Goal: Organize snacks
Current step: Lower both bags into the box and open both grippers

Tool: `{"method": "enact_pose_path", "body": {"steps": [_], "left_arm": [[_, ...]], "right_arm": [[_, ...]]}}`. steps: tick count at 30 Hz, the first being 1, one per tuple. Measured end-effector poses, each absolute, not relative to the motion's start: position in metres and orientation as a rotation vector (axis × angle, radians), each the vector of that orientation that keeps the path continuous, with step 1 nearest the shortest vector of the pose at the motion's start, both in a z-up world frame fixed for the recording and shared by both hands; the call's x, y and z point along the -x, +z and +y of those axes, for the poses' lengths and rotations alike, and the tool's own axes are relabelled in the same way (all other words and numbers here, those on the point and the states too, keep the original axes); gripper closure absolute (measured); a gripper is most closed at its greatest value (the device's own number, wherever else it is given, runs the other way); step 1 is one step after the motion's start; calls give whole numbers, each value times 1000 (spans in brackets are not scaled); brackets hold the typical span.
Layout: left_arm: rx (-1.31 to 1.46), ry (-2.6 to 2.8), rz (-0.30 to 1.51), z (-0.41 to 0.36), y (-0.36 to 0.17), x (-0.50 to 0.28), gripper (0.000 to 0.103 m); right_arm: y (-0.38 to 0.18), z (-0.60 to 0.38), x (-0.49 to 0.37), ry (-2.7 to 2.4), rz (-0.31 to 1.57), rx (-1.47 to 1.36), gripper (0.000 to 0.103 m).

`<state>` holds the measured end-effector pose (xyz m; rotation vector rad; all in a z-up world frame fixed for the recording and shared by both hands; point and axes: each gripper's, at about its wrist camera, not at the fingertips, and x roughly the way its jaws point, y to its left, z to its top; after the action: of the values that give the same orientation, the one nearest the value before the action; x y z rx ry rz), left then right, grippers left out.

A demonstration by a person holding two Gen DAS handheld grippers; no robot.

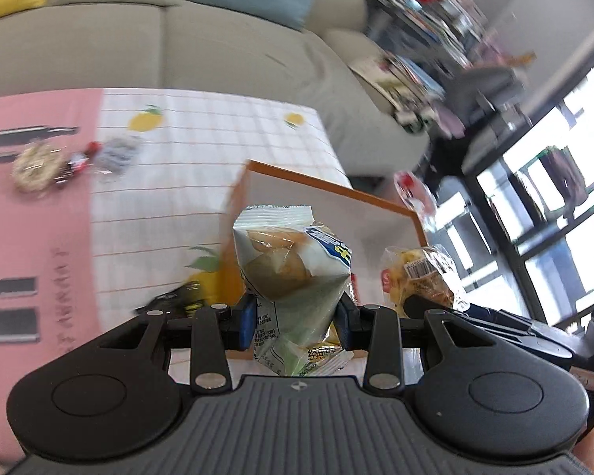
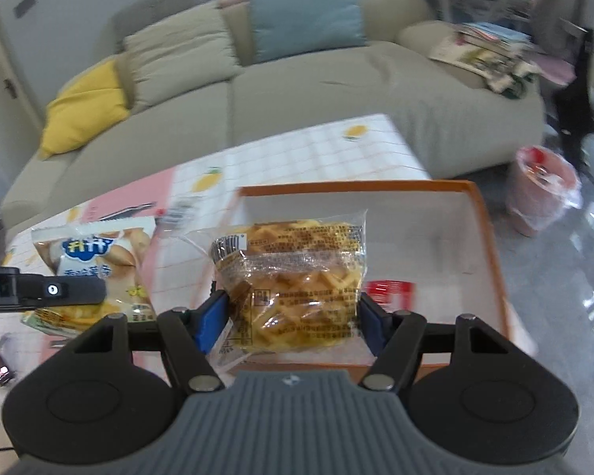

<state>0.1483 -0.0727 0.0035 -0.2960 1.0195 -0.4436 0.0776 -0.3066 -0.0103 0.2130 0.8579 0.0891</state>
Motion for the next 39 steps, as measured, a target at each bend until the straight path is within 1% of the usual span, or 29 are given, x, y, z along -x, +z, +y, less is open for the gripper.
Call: {"method": "enact_pose_path", "body": {"steps": [6, 13, 19, 24, 29, 31, 35, 36, 39], "left_arm": [[173, -521, 1072, -122, -12, -183, 60], [73, -551, 1162, -163, -44, -231, 60], [39, -539, 1227, -178, -75, -266, 60], [7, -496, 1265, -186, -90, -282, 59], [41, -483, 1269, -183, -100, -293, 57], [38, -470, 1263, -182, -101, -296, 49], [75, -504, 1246, -177, -93, -298, 37], [77, -512, 1239, -177, -92, -299, 32], [55, -512, 1207, -173, -81, -298, 32]], "right_arm": [[-29, -346, -103, 59, 917, -275, 36], [-61, -362, -146, 28, 997, -277, 36], [-86, -374, -177, 13, 1061, -244, 36], [-105, -374, -199, 19, 1098, -243, 36], [-123, -370, -220, 15, 1133, -229, 36], [-129, -370, -225, 8, 1141, -227, 36], [-137, -371, -235, -6, 1156, -242, 35], [-138, -371, -235, -11, 1160, -246, 35], [-141, -369, -239, -17, 1166, -236, 33]]}}
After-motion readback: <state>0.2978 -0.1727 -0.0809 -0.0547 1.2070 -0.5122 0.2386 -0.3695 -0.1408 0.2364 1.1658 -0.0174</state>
